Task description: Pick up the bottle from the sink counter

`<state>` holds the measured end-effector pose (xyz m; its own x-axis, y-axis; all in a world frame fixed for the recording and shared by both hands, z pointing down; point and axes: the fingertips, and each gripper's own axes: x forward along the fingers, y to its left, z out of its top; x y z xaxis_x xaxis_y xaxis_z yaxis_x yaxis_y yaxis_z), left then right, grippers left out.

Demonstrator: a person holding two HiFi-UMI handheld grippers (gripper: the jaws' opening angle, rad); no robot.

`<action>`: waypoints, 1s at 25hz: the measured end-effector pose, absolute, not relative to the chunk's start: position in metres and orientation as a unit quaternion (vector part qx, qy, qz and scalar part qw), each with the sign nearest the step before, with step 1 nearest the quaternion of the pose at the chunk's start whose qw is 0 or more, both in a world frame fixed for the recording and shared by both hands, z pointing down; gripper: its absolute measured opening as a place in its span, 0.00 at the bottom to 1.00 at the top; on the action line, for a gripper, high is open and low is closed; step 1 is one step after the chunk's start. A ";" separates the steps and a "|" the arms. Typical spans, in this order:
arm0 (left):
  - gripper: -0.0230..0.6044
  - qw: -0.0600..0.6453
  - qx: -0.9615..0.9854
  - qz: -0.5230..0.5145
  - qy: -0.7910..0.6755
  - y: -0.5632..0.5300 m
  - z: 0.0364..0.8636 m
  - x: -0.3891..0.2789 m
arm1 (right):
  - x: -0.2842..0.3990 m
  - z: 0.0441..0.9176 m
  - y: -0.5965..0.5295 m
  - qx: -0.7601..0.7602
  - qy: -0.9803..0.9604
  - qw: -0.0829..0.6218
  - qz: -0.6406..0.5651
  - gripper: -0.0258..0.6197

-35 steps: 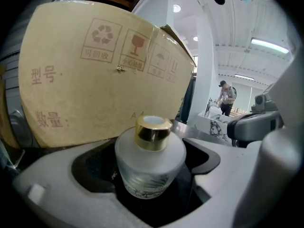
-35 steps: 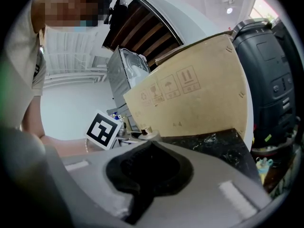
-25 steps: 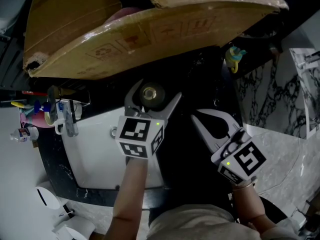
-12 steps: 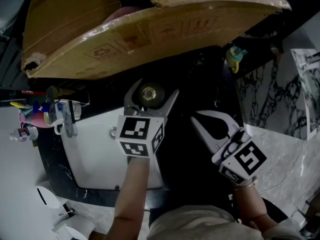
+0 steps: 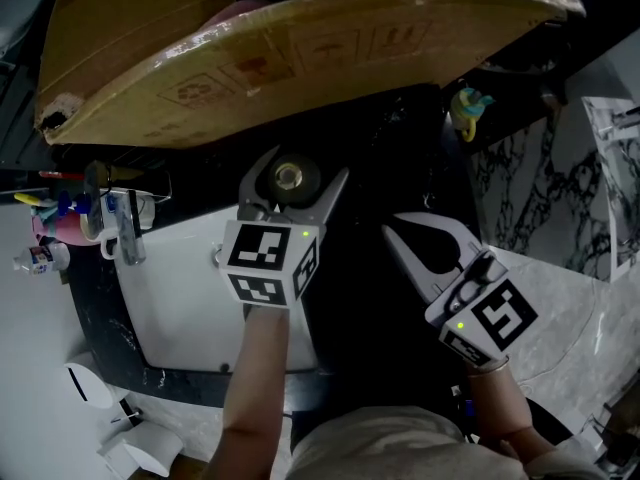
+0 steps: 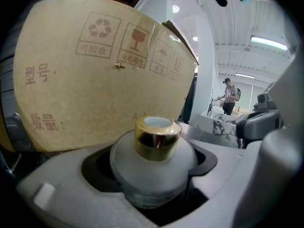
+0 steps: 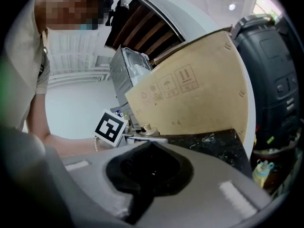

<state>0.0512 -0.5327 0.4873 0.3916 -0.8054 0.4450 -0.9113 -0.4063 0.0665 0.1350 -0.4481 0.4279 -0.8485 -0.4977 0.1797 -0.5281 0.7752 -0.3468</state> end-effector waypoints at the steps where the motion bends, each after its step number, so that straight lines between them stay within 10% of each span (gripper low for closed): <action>1: 0.62 0.152 0.820 0.175 -0.523 -0.533 0.488 0.052 | 0.138 0.429 -0.448 0.276 -0.942 0.050 0.185 0.04; 25: 0.62 0.124 0.864 0.044 -0.486 -0.468 0.402 0.034 | 0.129 0.389 -0.387 0.314 -0.938 0.068 0.130 0.04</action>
